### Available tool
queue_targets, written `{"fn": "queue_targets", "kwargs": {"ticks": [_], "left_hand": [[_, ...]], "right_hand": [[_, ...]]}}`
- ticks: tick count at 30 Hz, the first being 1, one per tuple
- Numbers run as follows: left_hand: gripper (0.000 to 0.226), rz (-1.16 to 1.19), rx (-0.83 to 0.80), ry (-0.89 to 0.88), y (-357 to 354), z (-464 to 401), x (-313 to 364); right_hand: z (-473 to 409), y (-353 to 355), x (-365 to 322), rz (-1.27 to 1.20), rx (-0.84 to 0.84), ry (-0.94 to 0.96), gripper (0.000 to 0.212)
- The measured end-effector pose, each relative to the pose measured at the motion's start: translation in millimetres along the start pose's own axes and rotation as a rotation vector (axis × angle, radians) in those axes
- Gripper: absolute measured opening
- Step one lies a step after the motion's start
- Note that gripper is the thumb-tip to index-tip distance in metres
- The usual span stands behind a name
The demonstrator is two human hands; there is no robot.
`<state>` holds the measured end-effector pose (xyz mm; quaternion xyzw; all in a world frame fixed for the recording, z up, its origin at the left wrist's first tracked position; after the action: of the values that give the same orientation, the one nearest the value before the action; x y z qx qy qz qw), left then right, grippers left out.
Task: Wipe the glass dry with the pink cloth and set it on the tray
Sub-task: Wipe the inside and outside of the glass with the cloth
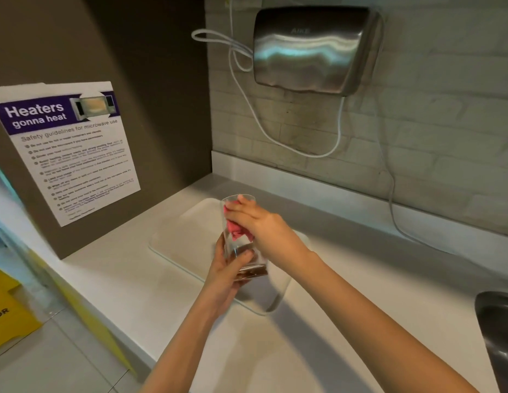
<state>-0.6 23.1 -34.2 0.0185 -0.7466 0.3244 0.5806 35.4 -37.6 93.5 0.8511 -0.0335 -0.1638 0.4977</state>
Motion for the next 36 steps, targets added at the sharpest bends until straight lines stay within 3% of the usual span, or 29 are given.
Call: {"fn": "queue_targets", "kwargs": {"ticks": [3,9,11,15,19,23,26,30,33,36], "left_hand": [[0.079,0.013,-0.012,-0.004,5,1,2],[0.088,0.017,-0.023,0.030,1,6,3],[0.083,-0.027,-0.024,0.017,1,4,8],[0.075,-0.012,-0.066,0.041,-6,1,13],[0.075,0.026,-0.134,0.066,-11,0,11],[0.072,-0.255,-0.184,0.052,-13,1,13],[0.080,-0.474,-0.087,-0.022,-10,-2,23],[0.087,-0.567,-0.002,-0.085,-14,-1,30],[0.091,-0.529,0.065,-0.105,-16,0,31],[0.080,-0.195,0.215,-0.007,-8,-2,24]], "right_hand": [[24,-6,11,-0.175,-0.030,-0.015,0.056],[61,-12,49,-0.627,0.292,-0.453,0.050],[68,-26,60,-0.887,0.257,-0.639,0.040],[77,-63,58,-1.687,0.142,-0.944,0.023],[78,-81,46,-1.956,0.053,-1.037,0.023],[81,-86,47,-1.954,0.059,-1.098,0.029],[81,-82,58,-1.902,0.135,-1.084,0.028],[78,-66,65,-1.601,0.259,-1.023,0.023],[76,-46,57,-1.198,0.346,-0.899,0.023],[75,-27,33,-0.951,0.397,-0.660,0.031]]}}
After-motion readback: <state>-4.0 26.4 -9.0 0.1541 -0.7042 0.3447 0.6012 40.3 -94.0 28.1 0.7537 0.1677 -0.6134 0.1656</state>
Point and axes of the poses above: each hand's wrist, its own z-axis away from the middle knuckle, its own y-axis out of the back of the hand, x = y × z, the point moved 7 cm from there along -z, towards the middle knuckle, and after that the axes turned 7 degrees about -y, right-handed, at the moved point
